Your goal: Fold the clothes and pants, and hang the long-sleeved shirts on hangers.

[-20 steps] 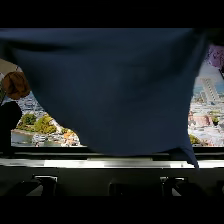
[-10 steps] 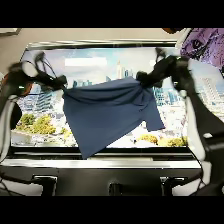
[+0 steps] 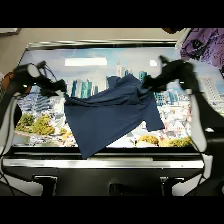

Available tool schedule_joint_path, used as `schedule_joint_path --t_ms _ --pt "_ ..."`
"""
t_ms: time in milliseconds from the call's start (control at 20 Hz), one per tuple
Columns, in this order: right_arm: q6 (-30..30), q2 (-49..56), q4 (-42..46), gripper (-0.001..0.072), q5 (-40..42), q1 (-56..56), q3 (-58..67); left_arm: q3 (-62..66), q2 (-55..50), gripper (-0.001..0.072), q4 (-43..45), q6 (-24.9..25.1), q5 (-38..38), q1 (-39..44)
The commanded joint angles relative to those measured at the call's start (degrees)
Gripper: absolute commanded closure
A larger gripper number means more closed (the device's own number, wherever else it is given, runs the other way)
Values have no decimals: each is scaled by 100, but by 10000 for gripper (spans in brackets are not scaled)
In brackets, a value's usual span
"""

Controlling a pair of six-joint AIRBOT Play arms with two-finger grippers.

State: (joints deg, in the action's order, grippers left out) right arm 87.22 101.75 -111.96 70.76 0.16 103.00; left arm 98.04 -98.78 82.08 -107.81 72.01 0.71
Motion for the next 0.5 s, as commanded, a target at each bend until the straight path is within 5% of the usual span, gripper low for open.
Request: schedule_joint_path --t_ms 0,200,450 --pt "651 -575 -66 227 426 -1123 -96 -210 874 150 380 151 584 -439" --pt "737 -225 -1156 188 361 -2050 -798 -2424 2424 151 76 68 317 -702" --pt "1161 627 -1657 189 417 -1816 -968 -4767 3945 153 -1010 61 -192 -726"
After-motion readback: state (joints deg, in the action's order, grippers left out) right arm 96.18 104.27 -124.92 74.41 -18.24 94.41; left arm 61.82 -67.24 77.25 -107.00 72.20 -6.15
